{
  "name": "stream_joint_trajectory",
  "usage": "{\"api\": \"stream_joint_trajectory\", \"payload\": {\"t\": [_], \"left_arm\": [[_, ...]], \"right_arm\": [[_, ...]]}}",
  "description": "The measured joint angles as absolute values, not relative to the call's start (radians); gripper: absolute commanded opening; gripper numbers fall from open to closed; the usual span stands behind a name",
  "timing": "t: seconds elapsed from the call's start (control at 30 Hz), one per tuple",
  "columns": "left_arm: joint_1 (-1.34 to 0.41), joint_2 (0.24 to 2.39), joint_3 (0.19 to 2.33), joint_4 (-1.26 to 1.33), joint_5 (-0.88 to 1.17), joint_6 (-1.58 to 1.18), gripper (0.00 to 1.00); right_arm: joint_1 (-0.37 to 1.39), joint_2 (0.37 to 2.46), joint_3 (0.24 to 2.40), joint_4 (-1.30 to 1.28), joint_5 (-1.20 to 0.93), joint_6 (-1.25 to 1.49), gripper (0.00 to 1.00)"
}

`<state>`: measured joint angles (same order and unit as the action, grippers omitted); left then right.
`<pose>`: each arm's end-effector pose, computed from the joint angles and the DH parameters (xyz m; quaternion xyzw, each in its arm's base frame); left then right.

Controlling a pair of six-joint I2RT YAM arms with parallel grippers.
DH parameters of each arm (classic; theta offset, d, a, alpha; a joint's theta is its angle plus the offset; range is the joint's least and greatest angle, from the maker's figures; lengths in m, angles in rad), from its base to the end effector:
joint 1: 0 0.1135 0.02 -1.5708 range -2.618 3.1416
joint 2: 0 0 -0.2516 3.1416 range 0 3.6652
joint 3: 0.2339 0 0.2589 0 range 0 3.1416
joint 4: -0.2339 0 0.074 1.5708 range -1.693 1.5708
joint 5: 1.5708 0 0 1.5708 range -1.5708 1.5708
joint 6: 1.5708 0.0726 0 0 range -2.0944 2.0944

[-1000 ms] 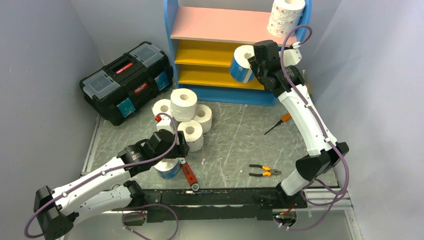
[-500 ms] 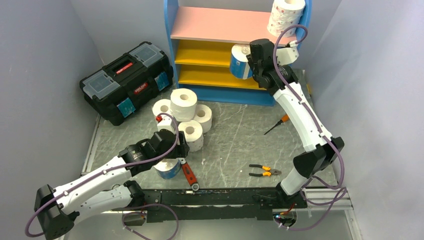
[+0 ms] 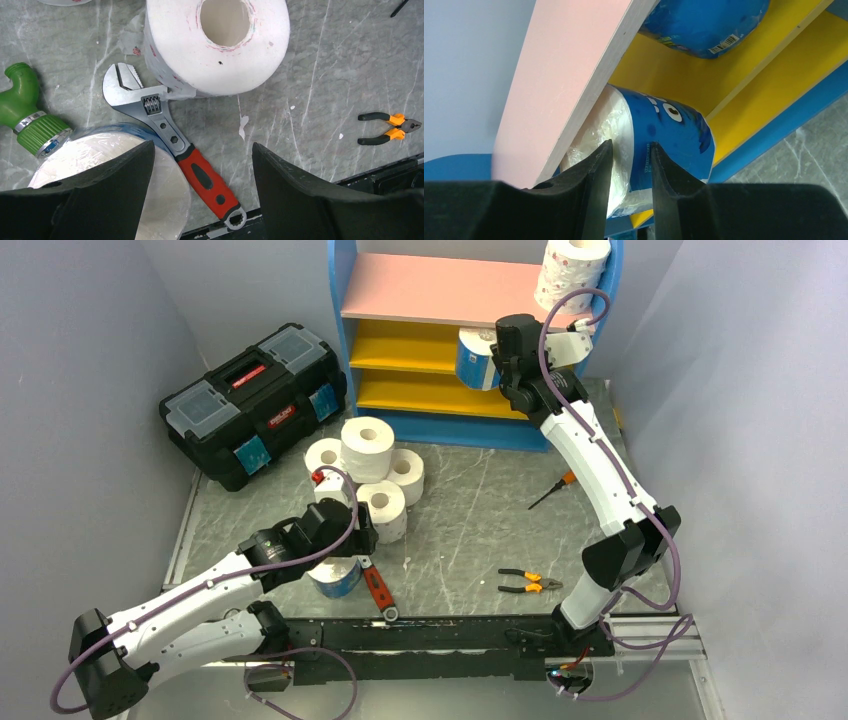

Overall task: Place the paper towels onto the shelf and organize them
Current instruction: Place the paper towel on the shelf.

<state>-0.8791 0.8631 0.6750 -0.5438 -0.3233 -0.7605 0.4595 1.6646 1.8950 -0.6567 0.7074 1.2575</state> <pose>0.1589 -0.1557 0.2211 -0.0120 0.9037 -0.1935 0.3817 0.3729 0.1319 0.4265 0.4792 0.6538 0.1942 0.5524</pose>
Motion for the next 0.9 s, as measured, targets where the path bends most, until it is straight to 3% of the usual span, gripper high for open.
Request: {"api": "stream_joint_trajectory", "payload": {"t": [0.4, 0.9], "left_arm": [[-0.879, 0.859, 0.675, -0.544, -0.324, -0.761, 0.77], [-0.879, 0.859, 0.675, -0.543, -0.323, -0.761, 0.77]], "right_arm": [[0.451, 1.68, 1.895, -0.609, 0.733, 1.257, 0.01], [0.447, 1.682, 1.888, -0.575, 0.723, 1.234, 0.39]]}}
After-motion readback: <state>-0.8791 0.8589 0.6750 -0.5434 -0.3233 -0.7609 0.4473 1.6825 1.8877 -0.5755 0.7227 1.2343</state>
